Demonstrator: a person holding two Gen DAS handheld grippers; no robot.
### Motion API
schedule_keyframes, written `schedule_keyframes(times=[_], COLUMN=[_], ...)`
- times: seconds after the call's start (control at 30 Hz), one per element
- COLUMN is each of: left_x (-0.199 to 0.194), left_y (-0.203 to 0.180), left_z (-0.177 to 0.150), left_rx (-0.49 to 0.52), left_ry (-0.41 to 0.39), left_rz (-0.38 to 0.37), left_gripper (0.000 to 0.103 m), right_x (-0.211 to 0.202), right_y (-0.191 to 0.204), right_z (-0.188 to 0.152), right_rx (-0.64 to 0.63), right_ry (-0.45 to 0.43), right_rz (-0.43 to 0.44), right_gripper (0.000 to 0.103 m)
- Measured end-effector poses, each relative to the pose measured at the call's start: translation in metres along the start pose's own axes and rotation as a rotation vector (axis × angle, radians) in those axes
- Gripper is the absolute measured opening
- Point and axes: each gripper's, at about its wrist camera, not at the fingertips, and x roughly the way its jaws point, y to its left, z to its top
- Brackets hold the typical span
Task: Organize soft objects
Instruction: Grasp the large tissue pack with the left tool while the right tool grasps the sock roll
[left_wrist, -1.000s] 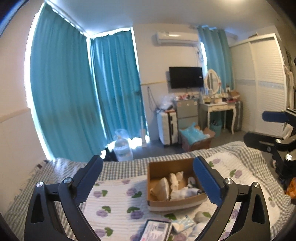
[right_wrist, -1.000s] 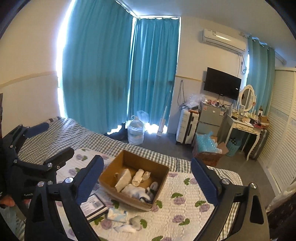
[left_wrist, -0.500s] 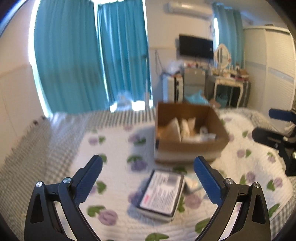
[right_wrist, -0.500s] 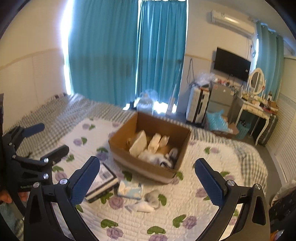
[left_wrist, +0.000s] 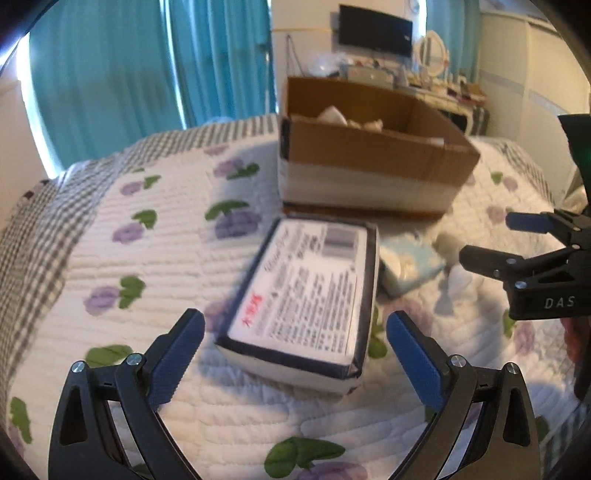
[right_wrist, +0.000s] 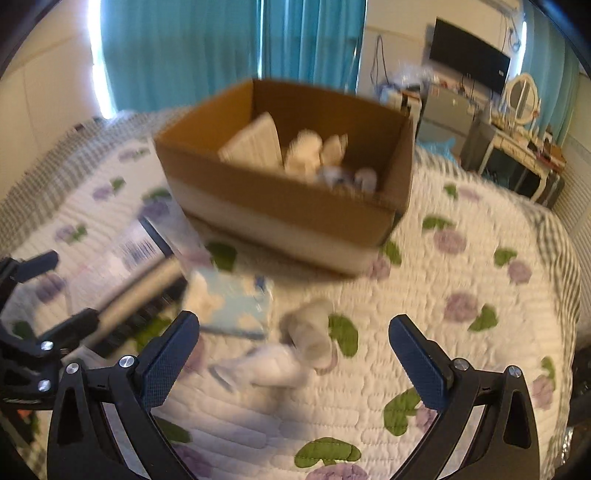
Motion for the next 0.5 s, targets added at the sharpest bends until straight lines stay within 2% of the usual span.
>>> schedule_keyframes(times=[0.17, 0.3, 0.4, 0.5], left_x=[0.013, 0.024, 0.027, 0.026], left_y=[0.003, 0.008, 0.007, 0.003], left_z=[-0.001, -0.001, -0.001, -0.002], left_rx=[-0.019, -0.048, -0.046, -0.018], left_ry=[0.026, 0.034, 0.032, 0.017], left_rz=[0.002, -0.017, -0.027, -0.017], left_gripper=[0.101, 0.101, 0.099, 0.092], right_x=[0.02, 0.031, 0.035, 0.037], right_y=[-0.008, -0.011, -0.013, -0.012], right_z=[-0.014, -0.021, -0.023, -0.025], right_rx=[0.043, 0.071, 0.094, 0.1], right_ry=[0.07, 0.11, 0.124, 0.135], right_rz=[0.001, 0.003, 0.019, 0.041], right_gripper=[0.102, 0.094, 0.083, 0.074])
